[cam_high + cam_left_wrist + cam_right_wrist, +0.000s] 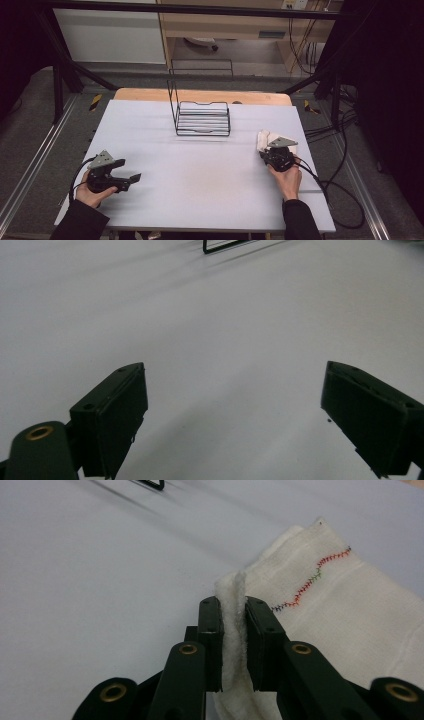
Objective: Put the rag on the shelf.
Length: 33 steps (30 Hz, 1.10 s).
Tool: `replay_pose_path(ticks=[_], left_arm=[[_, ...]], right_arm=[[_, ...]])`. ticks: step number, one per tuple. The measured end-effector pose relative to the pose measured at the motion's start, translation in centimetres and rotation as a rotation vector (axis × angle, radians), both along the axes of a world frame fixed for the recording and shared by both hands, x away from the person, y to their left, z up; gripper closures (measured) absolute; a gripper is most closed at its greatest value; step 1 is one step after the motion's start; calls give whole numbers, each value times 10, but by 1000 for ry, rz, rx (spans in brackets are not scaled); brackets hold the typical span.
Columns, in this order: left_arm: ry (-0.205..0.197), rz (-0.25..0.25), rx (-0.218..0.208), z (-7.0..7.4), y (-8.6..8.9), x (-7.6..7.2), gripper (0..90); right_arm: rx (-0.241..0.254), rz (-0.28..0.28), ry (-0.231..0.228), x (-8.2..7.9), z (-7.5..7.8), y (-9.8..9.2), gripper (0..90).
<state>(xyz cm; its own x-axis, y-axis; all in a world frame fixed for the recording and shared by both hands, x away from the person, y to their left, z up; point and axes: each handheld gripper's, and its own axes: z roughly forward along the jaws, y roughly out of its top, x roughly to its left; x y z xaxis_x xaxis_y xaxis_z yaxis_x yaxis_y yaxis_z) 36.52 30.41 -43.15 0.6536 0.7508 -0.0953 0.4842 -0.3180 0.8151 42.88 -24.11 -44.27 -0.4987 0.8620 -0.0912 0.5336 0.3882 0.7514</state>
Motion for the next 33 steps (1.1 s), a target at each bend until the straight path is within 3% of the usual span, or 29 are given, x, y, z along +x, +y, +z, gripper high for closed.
replay_pose_path(ticks=[8, 12, 20, 24, 27, 33], left_arm=[[-1, 1, 0, 0, 0, 0, 114], [-3, 0, 1, 1, 0, 0, 115], [-4, 2, 2, 1, 0, -1, 115], [-5, 2, 2, 1, 0, -1, 114], [-6, 5, 0, 1, 0, -1, 114], [-5, 7, 1, 1, 0, -1, 114]], right_arm=[[37, 43, 7, -8, 9, 3, 790], [70, 111, 28, -15, 12, 12, 791], [108, 191, 44, -25, 13, 29, 790], [100, 230, 55, -32, 11, 39, 790], [137, 260, 65, -38, 12, 45, 790], [128, 307, 76, -46, 11, 57, 789]])
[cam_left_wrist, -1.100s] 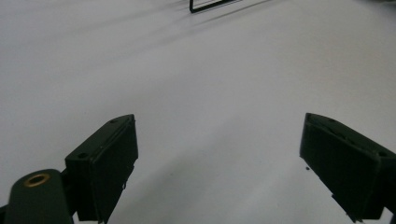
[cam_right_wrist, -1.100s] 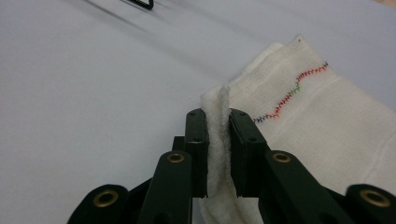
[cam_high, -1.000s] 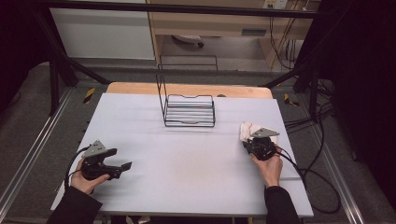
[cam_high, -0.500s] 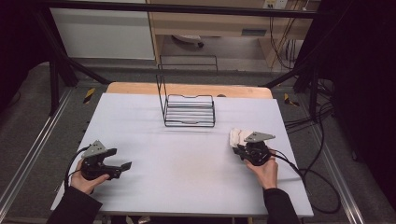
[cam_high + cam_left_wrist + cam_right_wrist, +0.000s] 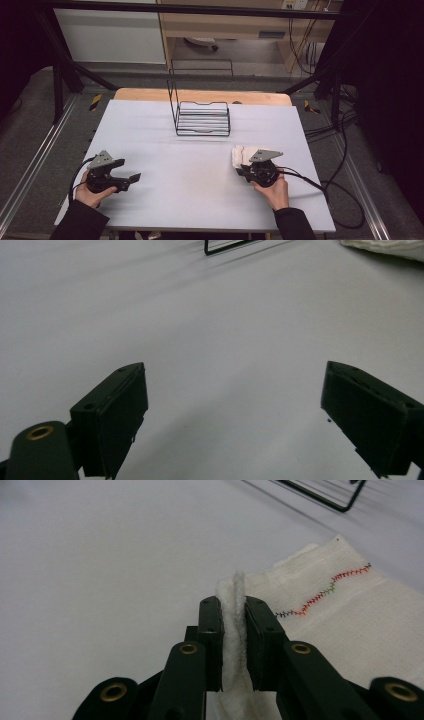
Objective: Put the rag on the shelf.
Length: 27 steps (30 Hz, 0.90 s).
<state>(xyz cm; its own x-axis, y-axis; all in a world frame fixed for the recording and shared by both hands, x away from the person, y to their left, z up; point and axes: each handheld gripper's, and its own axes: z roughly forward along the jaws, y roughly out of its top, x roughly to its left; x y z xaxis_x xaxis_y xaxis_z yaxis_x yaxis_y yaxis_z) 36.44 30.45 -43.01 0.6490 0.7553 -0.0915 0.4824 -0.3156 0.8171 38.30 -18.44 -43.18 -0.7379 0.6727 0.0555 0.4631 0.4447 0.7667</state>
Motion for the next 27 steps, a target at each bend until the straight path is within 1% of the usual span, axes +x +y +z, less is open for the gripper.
replay_pose_path(ticks=[2, 3, 5, 6, 9, 11, 15, 20, 22, 23, 25, 27], left_arm=[[-1, 0, 1, 0, 0, 0, 113], [-1, 0, 0, 0, 0, 0, 114], [-1, 0, 0, 0, 0, 0, 113], [0, 1, 0, 0, 0, 0, 113], [0, 0, 2, 0, 0, 0, 112], [0, 0, 2, 0, 0, 0, 111], [0, 1, 2, 0, -1, 0, 111], [3, -1, 8, 0, -1, -1, 110], [4, 0, 8, 0, -1, -1, 110], [5, 1, 8, 0, -1, 0, 110], [8, 1, 10, 0, -2, 0, 109], [11, 1, 11, 0, -4, -1, 103]], right_arm=[[18, 26, 15, -3, 0, 4, 789], [25, 29, 18, -5, -1, 5, 789], [21, 57, 27, -11, -2, 10, 788], [21, 57, 27, -11, -2, 10, 788], [14, 87, 28, -16, -4, 15, 787], [24, 106, 37, -21, -5, 18, 787], [33, 120, 44, -26, -6, 18, 786], [14, 136, 54, -27, -10, 20, 772], [17, 140, 62, -27, -10, 20, 750], [22, 141, 60, -26, -10, 20, 724], [41, 141, 61, -27, -7, 18, 685], [57, 135, 45, -28, -4, 15, 617]])
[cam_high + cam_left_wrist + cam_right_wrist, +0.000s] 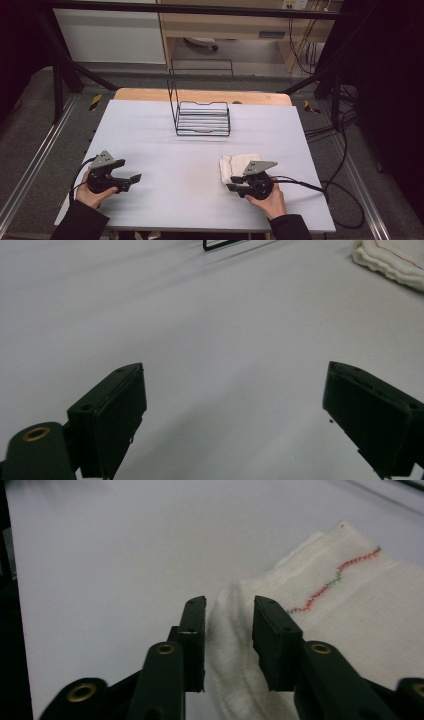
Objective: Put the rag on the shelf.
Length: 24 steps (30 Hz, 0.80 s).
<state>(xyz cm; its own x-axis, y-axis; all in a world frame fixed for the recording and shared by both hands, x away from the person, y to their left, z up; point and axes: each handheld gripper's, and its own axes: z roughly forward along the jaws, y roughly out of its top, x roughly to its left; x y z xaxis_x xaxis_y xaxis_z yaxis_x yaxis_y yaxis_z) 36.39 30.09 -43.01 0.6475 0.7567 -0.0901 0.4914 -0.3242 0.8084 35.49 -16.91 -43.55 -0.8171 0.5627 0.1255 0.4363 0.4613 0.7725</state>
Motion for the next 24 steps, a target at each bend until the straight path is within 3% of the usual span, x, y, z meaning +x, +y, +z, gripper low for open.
replay_pose_path(ticks=[3, 4, 6, 8, 9, 14, 21, 24], left_arm=[[3, -3, 8, 0, -2, 0, 94], [4, -2, 5, 1, -4, 0, 88], [6, -4, 7, 1, -6, 0, 83], [6, -6, 7, 2, -9, 0, 76], [6, -9, 10, 3, -10, 0, 70], [4, -10, 16, 6, -22, 2, 70], [13, -36, 27, 11, -48, 8, 72], [10, -59, 24, 15, -65, 10, 82]], right_arm=[[32, -44, -29, 0, 8, -10, 529], [31, -97, -35, 2, 10, -19, 477], [24, -117, -38, 3, 10, -22, 458], [9, -191, -36, 5, 9, -33, 407], [2, -256, -34, 6, 8, -44, 387], [-15, -363, -22, 5, 4, -62, 382], [-69, -397, 32, -3, -8, -75, 456], [-65, -394, 49, -6, -9, -78, 513]])
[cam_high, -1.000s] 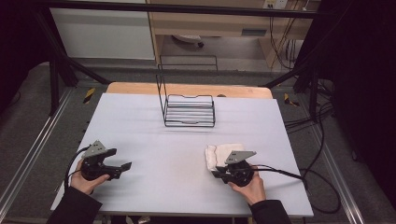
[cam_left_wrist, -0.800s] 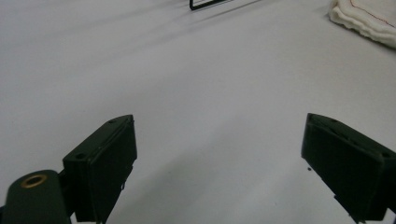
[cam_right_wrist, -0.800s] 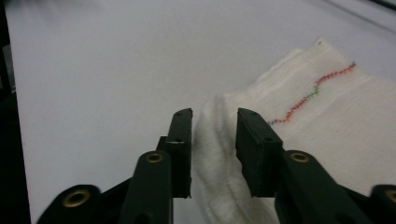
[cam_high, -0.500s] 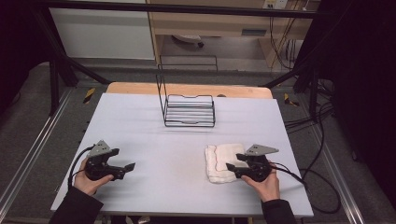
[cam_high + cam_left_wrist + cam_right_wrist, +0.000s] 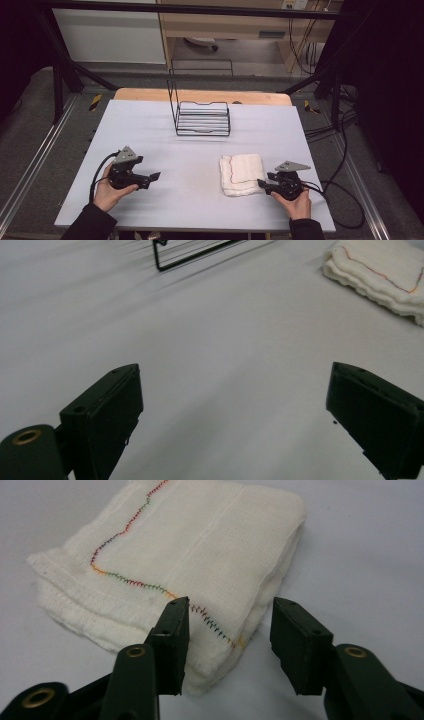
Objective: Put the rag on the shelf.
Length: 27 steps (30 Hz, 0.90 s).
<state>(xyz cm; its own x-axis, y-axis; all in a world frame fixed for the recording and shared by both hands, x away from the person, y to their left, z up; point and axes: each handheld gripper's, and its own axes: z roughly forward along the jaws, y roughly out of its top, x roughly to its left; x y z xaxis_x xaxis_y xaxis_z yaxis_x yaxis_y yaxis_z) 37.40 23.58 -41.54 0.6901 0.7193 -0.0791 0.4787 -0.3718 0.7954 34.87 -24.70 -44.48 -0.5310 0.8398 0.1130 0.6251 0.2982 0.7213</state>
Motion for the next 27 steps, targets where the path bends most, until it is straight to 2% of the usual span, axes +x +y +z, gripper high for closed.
replay_pose_path(ticks=[8, 13, 16, 21, 24, 27], left_arm=[[5, -50, 2, 9, -55, 11, 132], [9, -62, 28, 12, -96, 24, 185], [9, -69, 50, 10, -118, 31, 225], [60, -87, 51, 4, -148, 46, 276], [55, -86, 63, 1, -163, 53, 322], [64, -89, 54, -1, -175, 60, 363]], right_arm=[[10, 1, 36, -2, -4, 4, 638], [20, -11, 49, -3, -4, 4, 678], [18, -8, 50, -3, -4, 4, 693], [22, -12, 49, -3, -4, 4, 713], [22, -11, 49, -3, -4, 4, 716], [22, -14, 49, -3, -4, 4, 713]])
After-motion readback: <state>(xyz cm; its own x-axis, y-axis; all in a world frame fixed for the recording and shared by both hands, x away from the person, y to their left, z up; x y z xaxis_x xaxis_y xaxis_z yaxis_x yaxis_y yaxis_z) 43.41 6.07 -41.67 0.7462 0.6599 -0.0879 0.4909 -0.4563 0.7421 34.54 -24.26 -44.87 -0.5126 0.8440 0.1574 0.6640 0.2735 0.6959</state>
